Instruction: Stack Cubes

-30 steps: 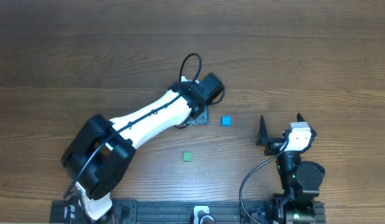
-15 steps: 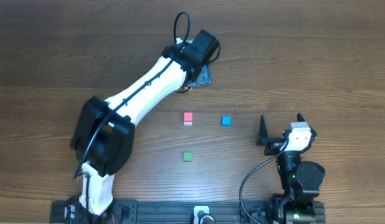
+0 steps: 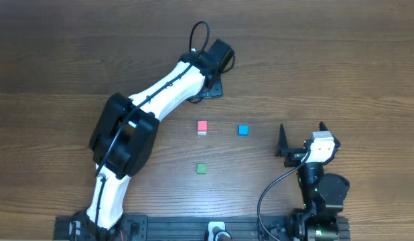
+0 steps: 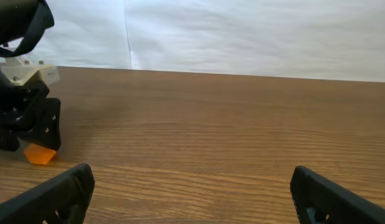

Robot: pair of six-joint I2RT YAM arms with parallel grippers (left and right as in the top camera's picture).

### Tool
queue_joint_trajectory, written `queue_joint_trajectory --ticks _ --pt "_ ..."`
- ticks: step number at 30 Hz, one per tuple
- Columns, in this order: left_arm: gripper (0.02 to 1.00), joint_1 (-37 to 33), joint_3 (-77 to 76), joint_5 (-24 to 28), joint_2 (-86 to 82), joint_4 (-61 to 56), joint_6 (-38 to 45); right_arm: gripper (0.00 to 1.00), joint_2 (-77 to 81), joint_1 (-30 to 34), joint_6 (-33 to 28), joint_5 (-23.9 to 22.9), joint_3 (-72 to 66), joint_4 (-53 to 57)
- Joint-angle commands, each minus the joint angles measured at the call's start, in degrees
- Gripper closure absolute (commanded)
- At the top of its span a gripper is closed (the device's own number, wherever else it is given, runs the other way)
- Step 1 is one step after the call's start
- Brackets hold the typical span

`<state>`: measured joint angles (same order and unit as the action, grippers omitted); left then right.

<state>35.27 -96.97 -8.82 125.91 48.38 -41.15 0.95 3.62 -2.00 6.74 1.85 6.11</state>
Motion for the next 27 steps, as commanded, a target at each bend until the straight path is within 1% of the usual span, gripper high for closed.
queue_joint_trajectory --ticks 1,6,15,21,27 --pt "0.393 -0.5 -0.7 0.9 1.9 -0.5 0.9 0.007 -0.2 0.2 -0.4 -0.4 -0.5 -0.1" --pt "0.406 -0.5 -0.7 1.7 2.7 -1.6 0.9 0.009 -0.2 0.2 -0.4 -0.4 -0.5 -0.1" --pt "0.461 -0.7 -0.7 1.8 3.5 -1.7 1.3 0.009 -0.2 0.2 -0.4 -0.4 -0.5 -0.1" --pt "0.564 -0.7 -0.7 1.7 3.5 -1.7 1.3 0.009 -0.2 0.2 -0.4 -0.4 -0.5 -0.1" --pt "0.72 -0.7 -0.7 1.6 3.5 -2.1 1.3 0.009 -0.2 0.2 -0.4 -0.4 -0.5 -0.1"
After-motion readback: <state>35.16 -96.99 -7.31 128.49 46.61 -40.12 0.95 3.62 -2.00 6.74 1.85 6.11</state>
